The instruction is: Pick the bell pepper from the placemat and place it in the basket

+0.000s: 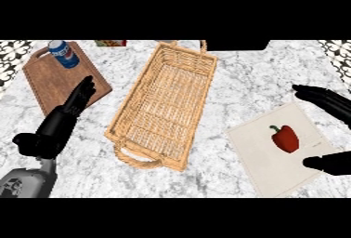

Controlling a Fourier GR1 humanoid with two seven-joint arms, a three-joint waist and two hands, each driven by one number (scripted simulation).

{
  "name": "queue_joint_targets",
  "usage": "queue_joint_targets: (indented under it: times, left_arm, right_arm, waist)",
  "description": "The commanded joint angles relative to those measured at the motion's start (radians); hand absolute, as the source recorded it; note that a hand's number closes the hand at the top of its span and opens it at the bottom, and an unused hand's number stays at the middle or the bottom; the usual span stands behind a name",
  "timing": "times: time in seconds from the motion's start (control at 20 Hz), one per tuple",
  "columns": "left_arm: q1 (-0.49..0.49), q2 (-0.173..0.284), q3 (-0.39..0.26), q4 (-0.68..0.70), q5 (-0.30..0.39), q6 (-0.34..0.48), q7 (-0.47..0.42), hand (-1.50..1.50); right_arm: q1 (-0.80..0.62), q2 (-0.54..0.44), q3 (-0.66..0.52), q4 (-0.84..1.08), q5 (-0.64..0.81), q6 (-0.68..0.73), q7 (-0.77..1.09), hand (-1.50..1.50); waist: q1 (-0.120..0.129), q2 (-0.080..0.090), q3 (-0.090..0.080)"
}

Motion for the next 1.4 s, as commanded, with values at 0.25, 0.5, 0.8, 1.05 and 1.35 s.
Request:
queue_joint_targets:
  times: [0.25,0.5,0.8,1.05,1.35]
  left_arm:
    - [-0.009,0.006,0.008,-0.037,0.008,-0.022,0.037,0.0]
    - [-0.009,-0.027,0.013,0.026,-0.021,-0.029,-0.012,0.0]
    - [0.028,-0.019,0.066,0.036,-0.006,-0.086,-0.065,0.0]
    - [-0.042,-0.073,0.048,0.043,-0.073,-0.052,-0.016,0.0]
    - [-0.037,-0.076,0.067,0.001,-0.064,-0.074,0.048,0.0]
  right_arm:
    - [-0.062,-0.324,-0.022,-0.096,0.03,0.352,0.212,-1.5]
    - [-0.077,-0.383,-0.1,-0.059,-0.046,0.521,0.178,-1.5]
    - [-0.002,-0.416,-0.263,0.005,-0.024,0.595,0.029,-1.5]
    - [-0.011,-0.307,-0.18,0.078,0.158,0.466,-0.059,-1.5]
    - [0.011,-0.186,-0.164,0.085,0.147,0.437,-0.026,-1.5]
  waist:
    - [0.013,0.004,0.0]
    - [0.01,0.006,0.002]
    - [0.009,0.006,0.002]
    - [0.016,0.008,0.003]
    - [0.016,0.007,0.003]
